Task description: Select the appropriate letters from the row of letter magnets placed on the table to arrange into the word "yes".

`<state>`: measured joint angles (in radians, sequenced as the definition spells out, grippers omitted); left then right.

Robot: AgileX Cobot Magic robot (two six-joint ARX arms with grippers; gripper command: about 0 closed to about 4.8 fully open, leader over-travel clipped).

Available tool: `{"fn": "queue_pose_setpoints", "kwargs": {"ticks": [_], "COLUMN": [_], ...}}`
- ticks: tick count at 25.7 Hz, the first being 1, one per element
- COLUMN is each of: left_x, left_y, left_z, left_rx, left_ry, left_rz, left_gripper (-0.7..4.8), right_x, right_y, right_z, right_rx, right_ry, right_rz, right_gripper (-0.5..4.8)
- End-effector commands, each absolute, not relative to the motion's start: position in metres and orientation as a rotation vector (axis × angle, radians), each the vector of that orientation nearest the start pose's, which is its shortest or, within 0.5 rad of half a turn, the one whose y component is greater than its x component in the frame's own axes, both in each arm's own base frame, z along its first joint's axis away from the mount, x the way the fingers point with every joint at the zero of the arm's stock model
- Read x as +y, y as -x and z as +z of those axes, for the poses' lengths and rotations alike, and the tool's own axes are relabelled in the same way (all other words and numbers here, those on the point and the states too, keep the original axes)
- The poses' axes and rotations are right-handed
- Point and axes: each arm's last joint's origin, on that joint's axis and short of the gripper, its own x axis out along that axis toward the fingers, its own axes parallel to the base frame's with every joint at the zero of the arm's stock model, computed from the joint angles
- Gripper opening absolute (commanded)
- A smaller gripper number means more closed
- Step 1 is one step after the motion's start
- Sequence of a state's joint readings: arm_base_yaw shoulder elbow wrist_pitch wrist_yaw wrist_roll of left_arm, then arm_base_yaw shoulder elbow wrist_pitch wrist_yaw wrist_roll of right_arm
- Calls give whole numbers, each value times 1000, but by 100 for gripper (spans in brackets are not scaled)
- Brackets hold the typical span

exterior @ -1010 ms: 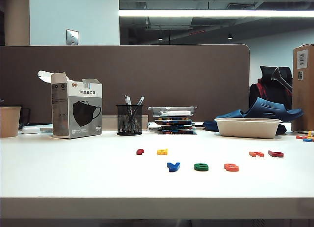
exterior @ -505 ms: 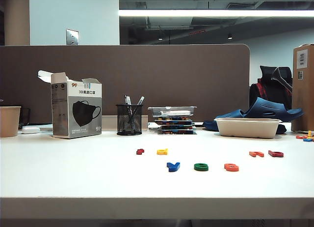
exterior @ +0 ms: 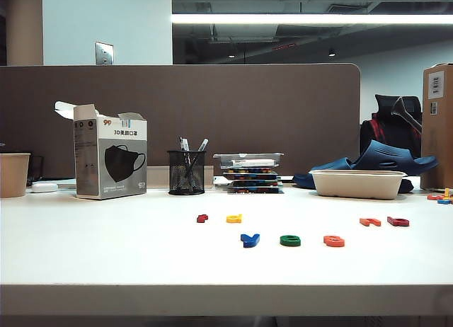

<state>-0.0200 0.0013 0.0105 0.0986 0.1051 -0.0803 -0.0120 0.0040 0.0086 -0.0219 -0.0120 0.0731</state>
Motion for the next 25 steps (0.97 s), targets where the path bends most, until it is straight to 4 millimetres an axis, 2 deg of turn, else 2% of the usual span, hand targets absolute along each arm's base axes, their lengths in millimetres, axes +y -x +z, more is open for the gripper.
{"fn": "queue_pose_setpoints", "kwargs": {"ticks": [1, 25], "left_x": [-5, -5], "left_y": [-96, -97], "left_z": [178, 173], "left_rx": [-127, -75], "left_ry": [69, 113], "left_rz": [-124, -116], "left_gripper": [-6, -6], "right_x": [-1, -1], "right_y": [-98, -98], "right_z": [164, 163], "right_rx": [-5, -2], "right_ry": [-69, -71], "right_rz": [-14, -13], "right_gripper": [-6, 0]}}
